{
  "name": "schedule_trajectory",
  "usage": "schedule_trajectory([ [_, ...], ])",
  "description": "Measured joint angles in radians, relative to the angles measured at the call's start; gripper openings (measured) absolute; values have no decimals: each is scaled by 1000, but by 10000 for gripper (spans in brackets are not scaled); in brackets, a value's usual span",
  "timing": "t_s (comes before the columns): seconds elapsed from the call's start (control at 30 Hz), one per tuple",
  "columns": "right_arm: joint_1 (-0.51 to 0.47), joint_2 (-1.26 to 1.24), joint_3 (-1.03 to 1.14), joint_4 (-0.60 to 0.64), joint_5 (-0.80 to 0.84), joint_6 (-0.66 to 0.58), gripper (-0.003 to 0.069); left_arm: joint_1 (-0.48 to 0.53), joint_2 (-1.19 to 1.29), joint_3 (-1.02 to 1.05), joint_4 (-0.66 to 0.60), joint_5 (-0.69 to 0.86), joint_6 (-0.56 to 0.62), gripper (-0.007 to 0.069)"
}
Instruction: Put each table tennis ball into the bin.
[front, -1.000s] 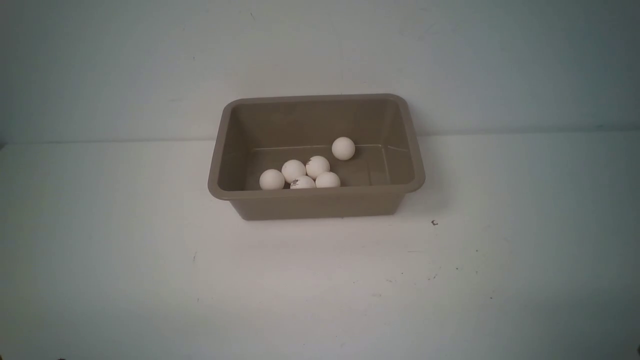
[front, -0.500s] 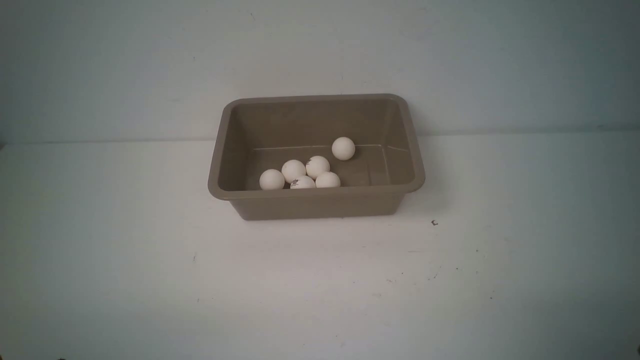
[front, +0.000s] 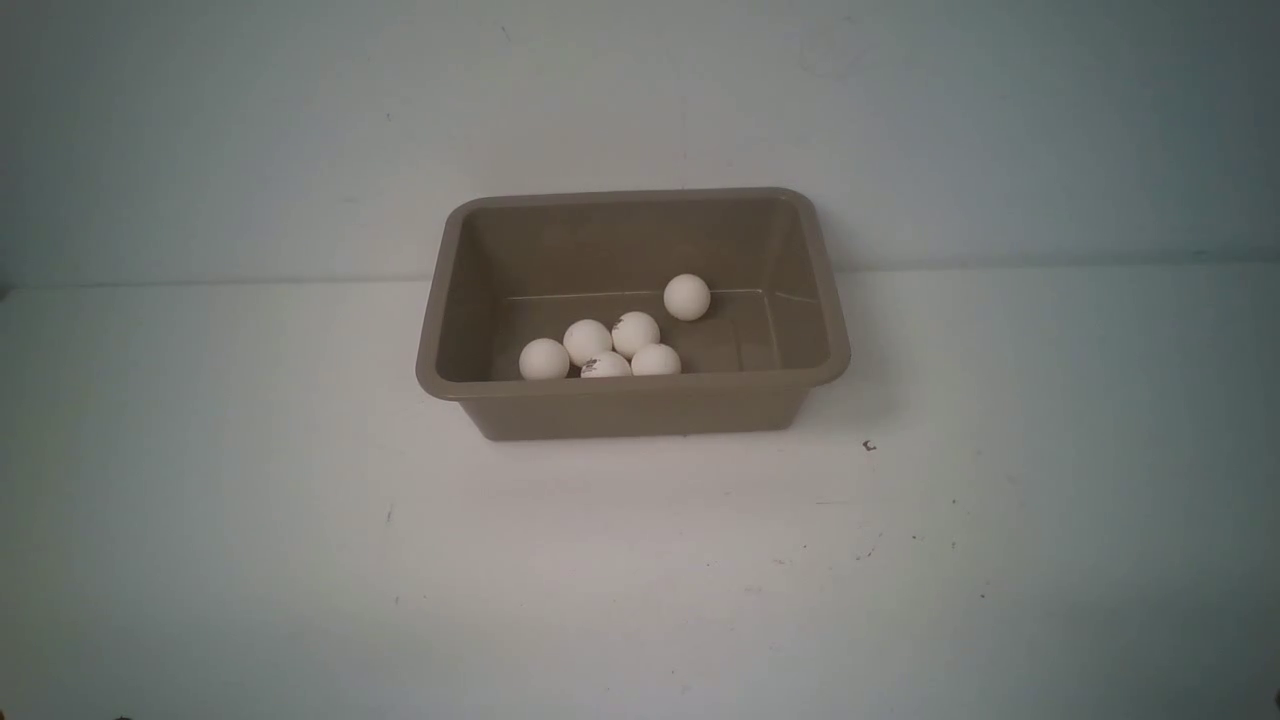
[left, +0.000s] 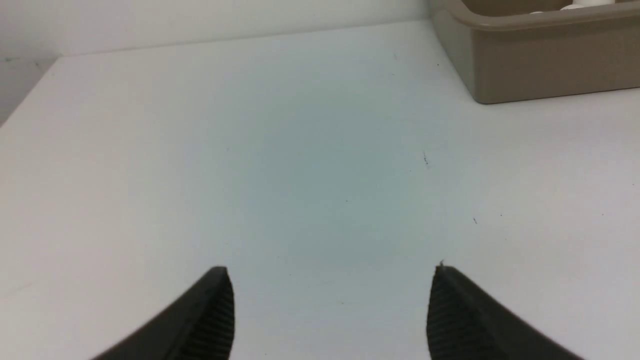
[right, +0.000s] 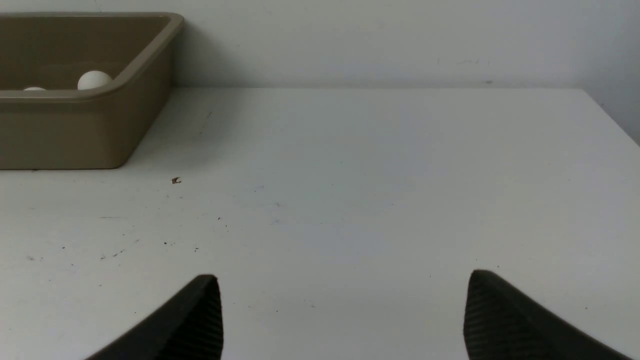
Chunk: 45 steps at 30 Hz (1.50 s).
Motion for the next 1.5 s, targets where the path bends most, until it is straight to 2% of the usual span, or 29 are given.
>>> schedule_trajectory([
  [0.13,0,0,0,0,0,0,589,4,0,0,0,0,0,468],
  [0.37,0,0,0,0,0,0,589,67,0,0,-1,0,0,468],
  [1.5,0,0,0,1,-1,-9,589,69,0,0,-1,0,0,468],
])
